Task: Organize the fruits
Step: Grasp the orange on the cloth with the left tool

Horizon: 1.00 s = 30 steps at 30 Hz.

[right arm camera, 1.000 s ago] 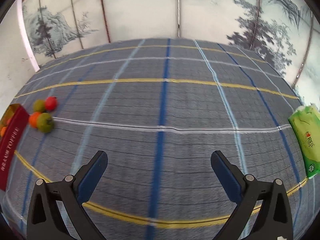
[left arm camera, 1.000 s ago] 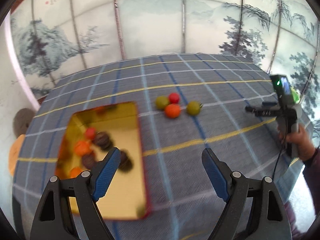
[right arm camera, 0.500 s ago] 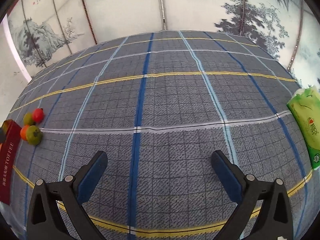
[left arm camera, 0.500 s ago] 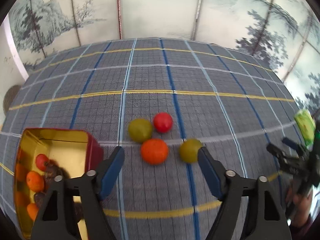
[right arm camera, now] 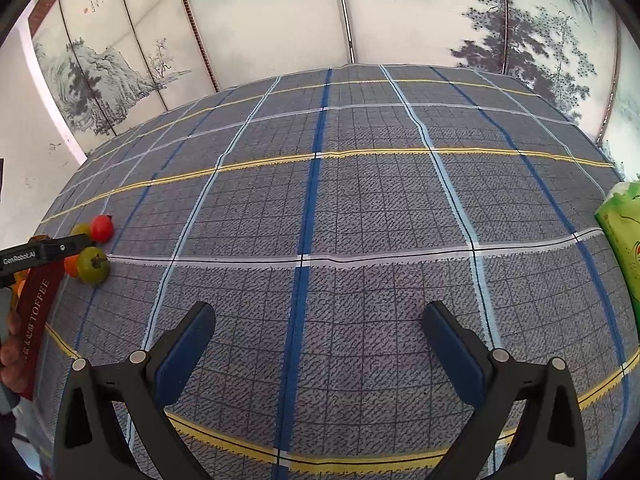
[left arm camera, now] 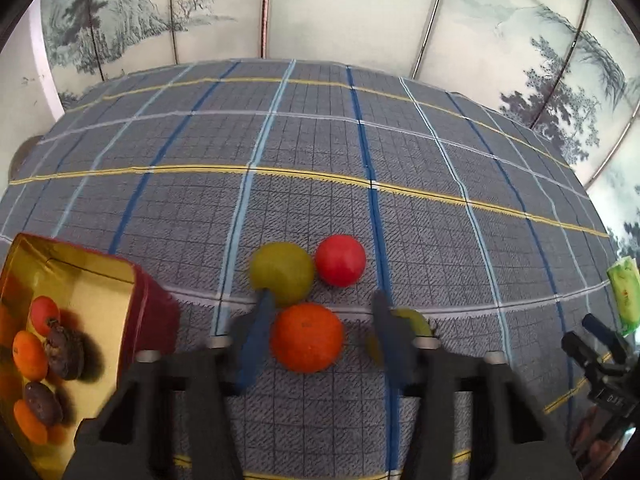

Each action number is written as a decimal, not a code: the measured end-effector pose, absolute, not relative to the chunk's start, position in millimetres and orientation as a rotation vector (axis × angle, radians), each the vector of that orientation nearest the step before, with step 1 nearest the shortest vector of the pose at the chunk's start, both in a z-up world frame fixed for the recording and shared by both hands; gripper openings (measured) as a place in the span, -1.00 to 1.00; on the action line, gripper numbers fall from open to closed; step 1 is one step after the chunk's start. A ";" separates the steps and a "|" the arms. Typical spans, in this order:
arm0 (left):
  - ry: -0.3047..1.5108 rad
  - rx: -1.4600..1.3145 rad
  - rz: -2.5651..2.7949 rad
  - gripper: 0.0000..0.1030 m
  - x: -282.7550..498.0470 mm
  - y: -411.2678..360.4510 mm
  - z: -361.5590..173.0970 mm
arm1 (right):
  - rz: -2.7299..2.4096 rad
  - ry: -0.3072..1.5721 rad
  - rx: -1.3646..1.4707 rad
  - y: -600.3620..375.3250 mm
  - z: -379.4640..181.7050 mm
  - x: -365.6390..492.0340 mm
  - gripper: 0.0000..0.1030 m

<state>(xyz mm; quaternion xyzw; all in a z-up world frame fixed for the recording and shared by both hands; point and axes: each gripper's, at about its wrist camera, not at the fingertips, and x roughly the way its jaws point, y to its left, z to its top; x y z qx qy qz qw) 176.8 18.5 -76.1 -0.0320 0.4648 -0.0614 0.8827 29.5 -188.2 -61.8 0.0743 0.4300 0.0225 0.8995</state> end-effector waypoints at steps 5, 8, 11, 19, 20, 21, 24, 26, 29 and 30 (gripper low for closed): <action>0.902 -0.159 -0.167 -0.38 151.3 37.5 -78.2 | 0.047 0.890 0.155 -188.6 -61.8 30.4 1.00; 0.868 -0.221 -0.189 -0.38 135.7 48.3 -77.8 | 0.046 0.890 0.155 -188.6 -61.7 30.5 1.00; 0.850 -0.199 -0.203 -0.38 131.9 46.1 -76.7 | 0.041 0.893 0.150 -188.7 -61.9 31.6 1.00; 0.933 -0.207 -0.196 0.17 149.5 44.9 -87.9 | 0.033 0.897 0.143 -187.9 -62.5 32.7 1.00; 0.940 -0.193 -0.194 0.17 149.2 42.9 -91.2 | 0.033 0.897 0.142 -187.9 -62.5 32.7 1.00; 0.935 -0.178 -0.202 0.17 147.5 40.5 -93.5 | 0.031 0.898 0.141 -187.9 -62.5 33.0 1.00; 0.896 -0.123 -0.195 0.17 142.0 33.5 -93.4 | 0.029 0.898 0.140 -188.5 -62.4 33.6 1.00; 0.890 -0.124 -0.202 0.17 142.8 32.0 -92.6 | 0.029 0.898 0.141 -188.5 -62.4 33.7 1.00; 0.888 -0.123 -0.204 0.17 146.9 31.4 -91.4 | 0.029 0.898 0.141 -188.2 -62.5 33.8 1.00; 0.889 -0.128 -0.210 0.17 148.6 31.7 -91.6 | 0.029 0.898 0.140 -188.3 -62.5 34.0 1.00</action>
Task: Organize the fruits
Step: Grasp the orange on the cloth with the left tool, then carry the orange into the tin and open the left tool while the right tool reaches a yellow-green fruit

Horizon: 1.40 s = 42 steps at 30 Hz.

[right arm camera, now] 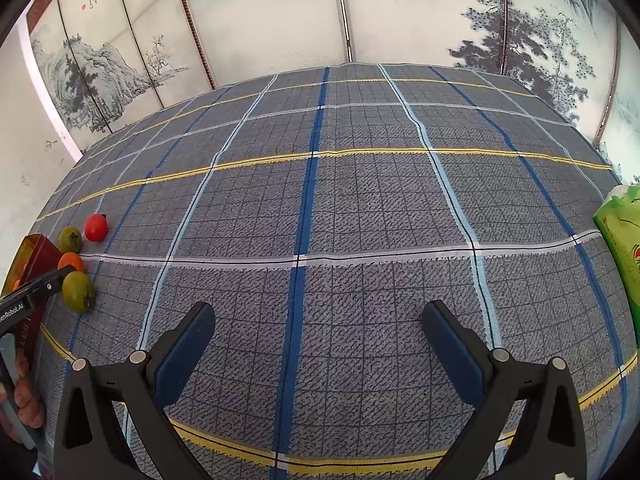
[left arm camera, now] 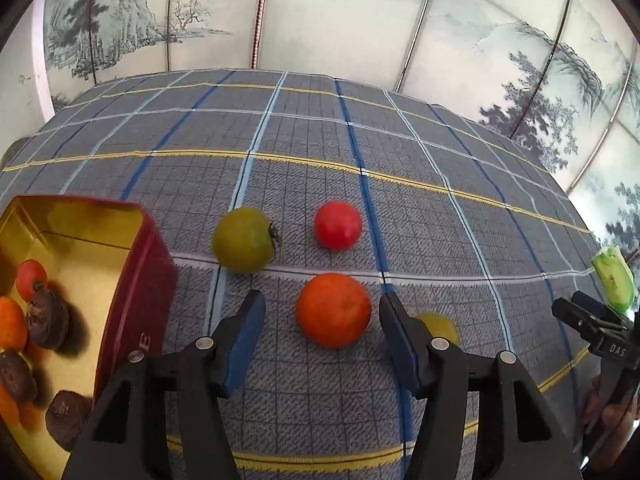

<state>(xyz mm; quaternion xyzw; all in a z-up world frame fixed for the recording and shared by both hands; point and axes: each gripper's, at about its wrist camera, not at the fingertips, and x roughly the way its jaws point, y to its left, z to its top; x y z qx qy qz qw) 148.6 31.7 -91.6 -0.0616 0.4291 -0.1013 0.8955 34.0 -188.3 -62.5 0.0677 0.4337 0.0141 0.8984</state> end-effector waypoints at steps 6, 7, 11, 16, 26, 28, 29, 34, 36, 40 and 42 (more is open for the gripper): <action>0.884 -0.101 -0.235 -0.31 142.6 25.0 -92.8 | 0.028 0.898 0.140 -188.5 -62.6 34.6 1.00; 0.860 -0.086 -0.245 -0.31 135.2 22.1 -89.8 | 0.025 0.899 0.139 -188.5 -63.0 34.1 1.00; 0.792 -0.045 -0.213 -0.30 116.3 18.8 -83.2 | -0.008 0.920 0.090 -183.5 -64.8 38.2 1.00; 0.768 -0.034 -0.177 -0.30 113.5 20.5 -81.6 | -0.056 0.949 0.014 -174.6 -67.2 42.7 1.00; 0.698 -0.034 -0.163 -0.29 105.2 24.4 -74.7 | -0.057 0.949 0.012 -174.8 -67.3 43.5 1.00; 0.690 -0.041 -0.160 -0.29 104.1 26.3 -74.0 | -0.062 0.949 0.013 -174.9 -67.3 43.9 1.00; 0.687 -0.044 -0.160 -0.29 103.8 26.7 -73.6 | -0.064 0.950 0.013 -174.6 -67.3 44.4 1.00; 0.673 -0.058 -0.159 -0.29 101.5 29.3 -72.1 | -0.068 0.950 0.014 -173.6 -67.0 45.1 0.99; 0.666 -0.062 -0.159 -0.29 100.4 30.3 -71.5 | -0.071 0.950 0.015 -174.0 -67.1 45.2 0.99; 0.651 -0.057 -0.155 -0.29 97.3 30.2 -70.1 | -0.089 0.950 0.022 -175.0 -66.7 46.1 0.99; 0.648 -0.060 -0.151 -0.29 96.4 31.4 -69.7 | -0.092 0.950 0.023 -175.3 -66.6 46.2 0.99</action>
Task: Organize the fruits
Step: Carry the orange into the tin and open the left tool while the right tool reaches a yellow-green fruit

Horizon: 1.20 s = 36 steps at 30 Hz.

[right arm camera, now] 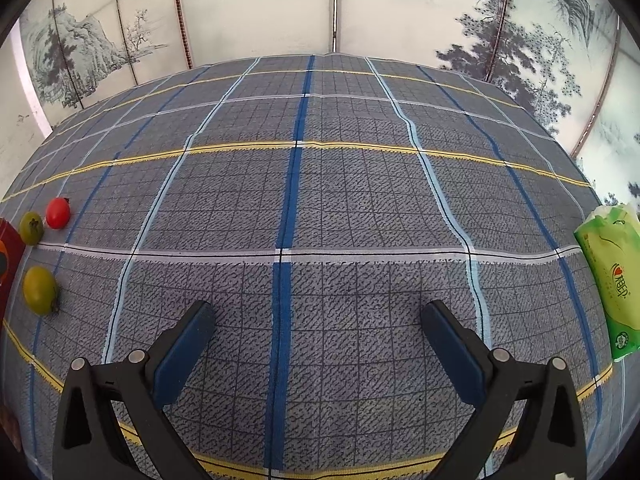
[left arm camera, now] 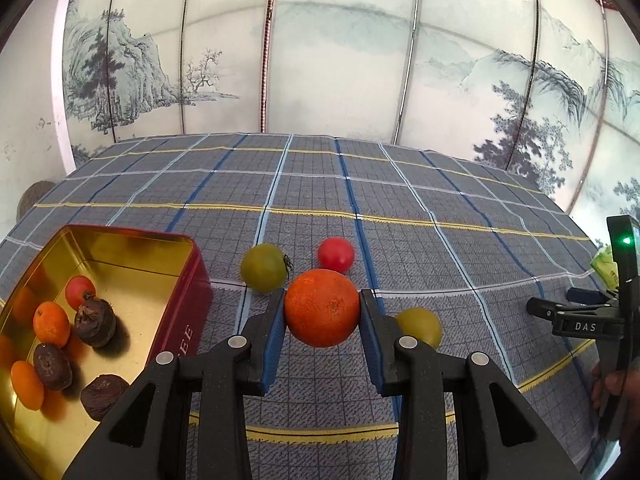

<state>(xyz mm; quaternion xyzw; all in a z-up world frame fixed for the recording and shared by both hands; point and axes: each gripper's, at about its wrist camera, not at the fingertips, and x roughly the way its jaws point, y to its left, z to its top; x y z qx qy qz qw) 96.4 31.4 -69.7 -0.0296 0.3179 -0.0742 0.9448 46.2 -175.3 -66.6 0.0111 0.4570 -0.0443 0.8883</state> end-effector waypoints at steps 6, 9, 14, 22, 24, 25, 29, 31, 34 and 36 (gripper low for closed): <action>0.628 -0.055 -0.147 -0.29 91.6 33.2 -67.6 | -0.113 0.949 0.032 -177.3 -66.8 46.8 0.99; 0.622 -0.029 -0.142 -0.29 82.8 31.3 -65.1 | -0.118 0.949 0.035 -177.9 -66.9 47.4 0.99; 0.628 -0.073 -0.124 -0.29 64.3 45.9 -46.6 | -0.117 0.950 0.034 -178.3 -66.7 47.8 0.99; 0.649 -0.061 -0.055 -0.29 31.5 80.1 -24.1 | -0.117 0.950 0.034 -178.5 -66.7 48.0 0.99; 0.647 -0.061 -0.025 -0.29 22.3 93.1 -19.1 | -0.117 0.950 0.034 -179.0 -66.7 48.5 0.99; 0.644 -0.062 -0.014 -0.29 18.9 98.8 -17.5 | -0.117 0.950 0.034 -179.1 -66.7 48.5 0.99; 0.648 -0.059 0.045 -0.29 9.5 128.4 -14.5 | -0.115 0.950 0.035 -180.2 -67.0 47.6 0.99; 0.654 -0.058 0.071 -0.29 7.9 141.7 -15.2 | -0.115 0.949 0.035 -181.0 -67.0 47.3 0.99; 0.674 -0.054 0.101 -0.28 8.7 160.8 -20.5 | -0.122 0.949 0.040 -178.7 -67.7 43.5 0.99; 0.689 -0.055 0.117 -0.28 9.2 170.5 -26.3 | -0.118 0.948 0.039 -173.9 -67.8 40.0 0.99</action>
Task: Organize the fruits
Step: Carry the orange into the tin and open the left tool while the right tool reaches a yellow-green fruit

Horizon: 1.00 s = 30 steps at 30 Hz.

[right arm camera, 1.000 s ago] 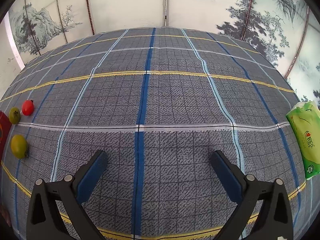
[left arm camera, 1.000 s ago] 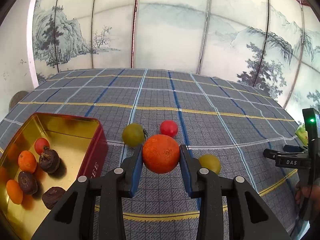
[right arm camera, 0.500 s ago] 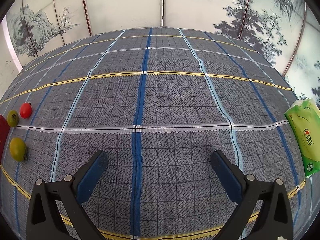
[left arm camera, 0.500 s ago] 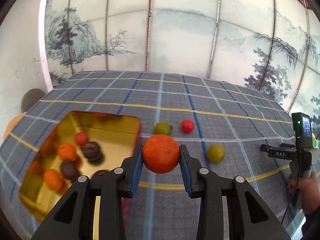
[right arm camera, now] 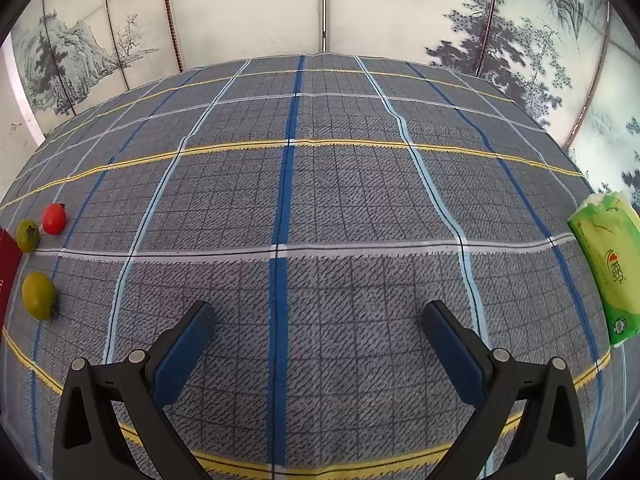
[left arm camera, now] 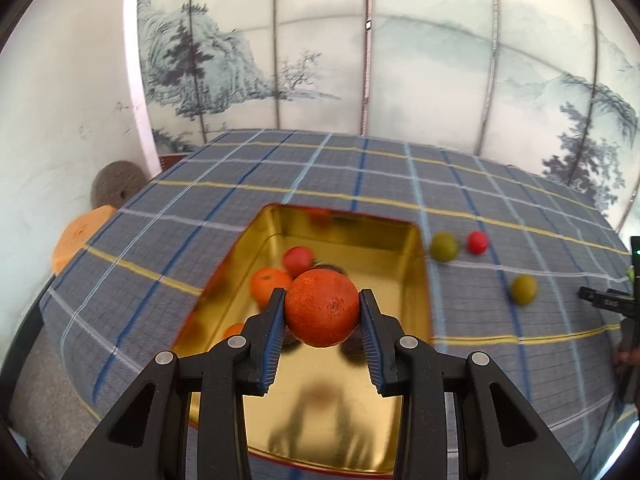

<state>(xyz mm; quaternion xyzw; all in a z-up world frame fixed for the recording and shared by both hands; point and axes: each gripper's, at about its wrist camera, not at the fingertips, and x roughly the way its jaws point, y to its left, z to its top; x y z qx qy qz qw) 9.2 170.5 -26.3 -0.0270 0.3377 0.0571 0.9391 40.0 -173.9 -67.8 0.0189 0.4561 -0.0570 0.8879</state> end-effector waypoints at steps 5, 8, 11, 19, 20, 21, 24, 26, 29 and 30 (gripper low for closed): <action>0.729 -0.037 0.136 -0.27 12.7 182.6 -40.9 | -0.065 0.944 0.026 -154.2 -67.4 32.5 0.99; 0.746 -0.041 0.139 -0.26 14.0 187.4 -47.5 | 0.021 0.929 0.033 -136.5 -65.7 27.6 0.99; 0.769 -0.036 0.140 -0.26 16.8 187.5 -54.2 | 0.102 0.901 0.037 -117.3 -61.5 21.1 0.99; 0.774 -0.012 0.157 -0.06 18.3 186.0 -59.9 | 0.314 0.795 -0.003 -61.3 -46.7 3.4 0.99; 0.767 -0.009 0.160 0.04 17.7 185.5 -59.1 | 0.333 0.796 -0.014 -55.4 -46.5 3.6 0.99; 0.760 -0.004 0.166 0.09 16.9 184.8 -58.1 | 0.345 0.798 -0.022 -50.4 -46.6 3.5 0.99; 0.742 0.003 0.165 0.19 12.9 183.4 -54.3 | 0.379 0.793 -0.036 -37.4 -46.0 4.1 0.99; 0.738 -0.009 0.154 0.24 8.9 183.2 -51.5 | 0.395 0.793 -0.042 -29.7 -45.6 5.3 0.99; 0.735 -0.033 0.129 0.24 1.7 182.0 -48.1 | 0.410 0.806 -0.046 -23.8 -46.8 10.0 1.00; 0.734 -0.034 0.123 0.24 -0.4 181.1 -46.9 | 0.411 0.807 -0.050 -21.9 -47.0 11.3 1.00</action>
